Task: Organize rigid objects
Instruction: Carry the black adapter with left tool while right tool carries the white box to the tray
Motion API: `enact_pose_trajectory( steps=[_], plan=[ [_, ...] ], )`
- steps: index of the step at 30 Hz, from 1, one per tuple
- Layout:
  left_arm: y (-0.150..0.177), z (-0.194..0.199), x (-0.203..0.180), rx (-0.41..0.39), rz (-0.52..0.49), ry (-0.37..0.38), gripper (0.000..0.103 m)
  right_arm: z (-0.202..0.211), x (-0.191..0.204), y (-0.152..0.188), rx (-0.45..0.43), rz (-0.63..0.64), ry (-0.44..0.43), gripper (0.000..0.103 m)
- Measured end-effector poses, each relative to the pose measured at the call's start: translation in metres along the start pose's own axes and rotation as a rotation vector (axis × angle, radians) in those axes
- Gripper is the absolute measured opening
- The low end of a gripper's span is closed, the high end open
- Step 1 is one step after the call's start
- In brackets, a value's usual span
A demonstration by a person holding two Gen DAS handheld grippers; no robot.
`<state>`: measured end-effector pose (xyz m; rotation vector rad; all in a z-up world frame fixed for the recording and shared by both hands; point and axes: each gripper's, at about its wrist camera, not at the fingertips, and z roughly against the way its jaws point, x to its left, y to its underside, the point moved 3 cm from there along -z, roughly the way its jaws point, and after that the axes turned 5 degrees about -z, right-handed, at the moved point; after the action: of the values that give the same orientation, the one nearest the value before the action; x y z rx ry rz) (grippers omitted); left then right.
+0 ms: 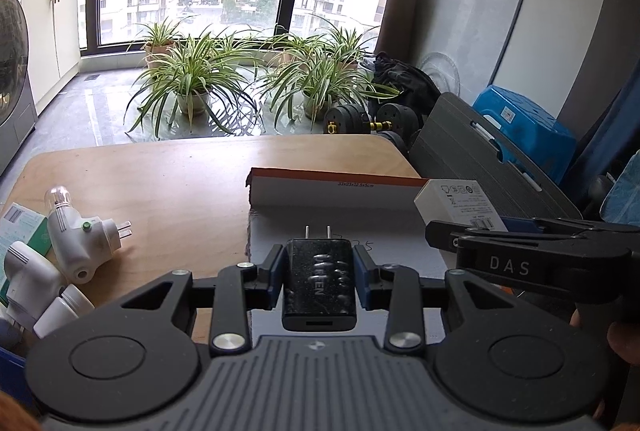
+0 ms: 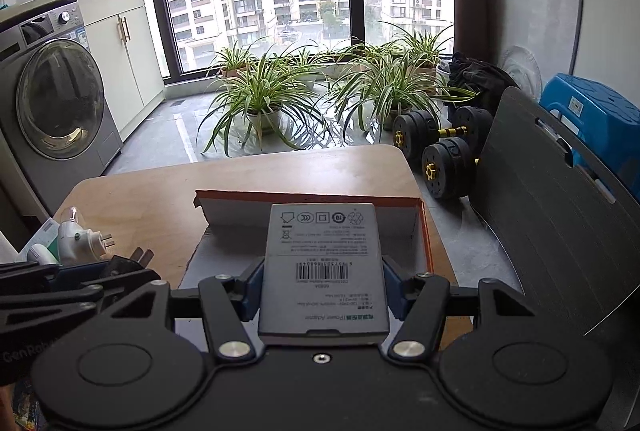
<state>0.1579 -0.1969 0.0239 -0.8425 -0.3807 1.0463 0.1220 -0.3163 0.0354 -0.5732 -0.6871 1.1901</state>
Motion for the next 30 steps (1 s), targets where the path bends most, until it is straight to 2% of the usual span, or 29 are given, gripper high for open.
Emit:
enact_pose_trajectory(
  steps=[5,30],
  plan=[
    [0.001,-0.008,0.003,0.006,0.008,-0.004,0.036,-0.008,0.0,-0.001,0.015,-0.012,-0.017,0.071],
    [0.004,-0.038,0.0,0.022,-0.002,0.012,0.036,-0.017,-0.008,-0.007,0.015,-0.051,0.018,0.071]
  ],
)
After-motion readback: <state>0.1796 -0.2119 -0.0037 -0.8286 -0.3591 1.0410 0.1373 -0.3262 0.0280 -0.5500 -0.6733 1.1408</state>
